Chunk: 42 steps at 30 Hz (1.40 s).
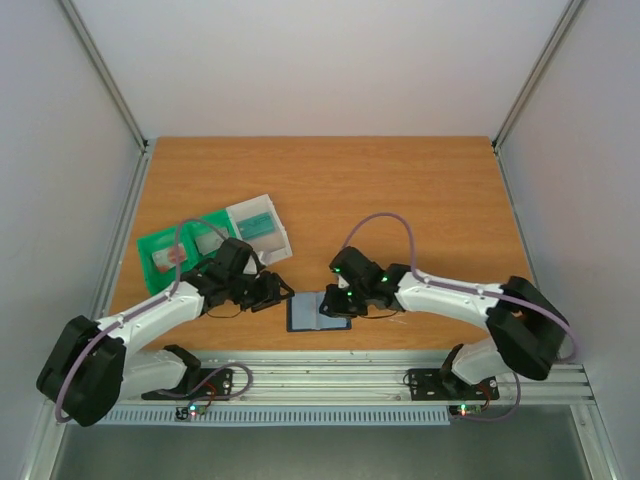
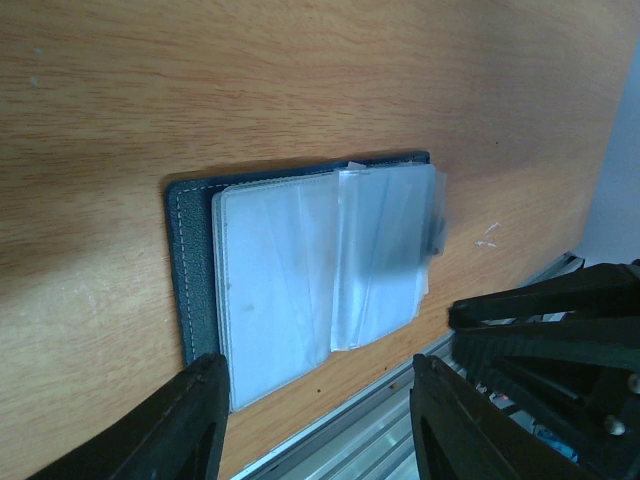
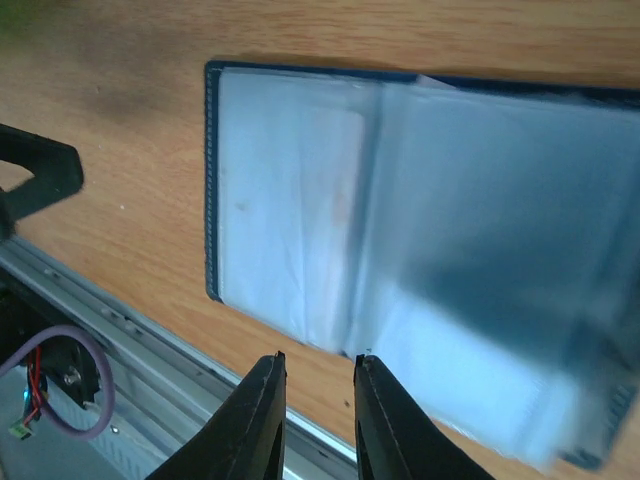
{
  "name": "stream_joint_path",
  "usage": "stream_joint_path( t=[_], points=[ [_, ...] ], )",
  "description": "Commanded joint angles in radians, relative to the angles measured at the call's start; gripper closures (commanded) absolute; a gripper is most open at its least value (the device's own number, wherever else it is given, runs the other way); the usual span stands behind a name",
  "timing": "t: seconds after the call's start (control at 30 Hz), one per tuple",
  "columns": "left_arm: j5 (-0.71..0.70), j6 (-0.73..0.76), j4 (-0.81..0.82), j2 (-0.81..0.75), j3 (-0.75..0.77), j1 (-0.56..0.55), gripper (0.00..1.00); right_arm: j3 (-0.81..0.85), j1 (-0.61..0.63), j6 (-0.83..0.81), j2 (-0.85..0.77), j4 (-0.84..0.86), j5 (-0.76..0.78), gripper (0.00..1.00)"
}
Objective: Take the credit cards out of the card holder
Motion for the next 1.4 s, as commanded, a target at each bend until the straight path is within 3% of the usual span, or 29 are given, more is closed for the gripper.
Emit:
stream_joint_path(
  t=[0.0, 0.47, 0.77, 1.37],
  points=[
    [0.011, -0.046, 0.127, -0.005, -0.049, -0.005, 0.49, 0.096, 0.041, 0.007, 0.102, 0.086, 0.032, 0.8],
    [-0.034, -0.073, 0.131, -0.069, -0.125, -0.005, 0.5, 0.17, 0.05, -0.033, 0.288, 0.071, 0.086, 0.83],
    [-0.002, -0.135, 0.258, -0.05, -0.165, -0.005, 0.5, 0.154, 0.051, -0.073, 0.3, 0.034, 0.174, 0.86],
    [0.028, -0.187, 0.377, -0.011, -0.171, -0.008, 0.52, 0.006, 0.048, -0.031, 0.276, 0.191, 0.18, 0.99]
  ],
)
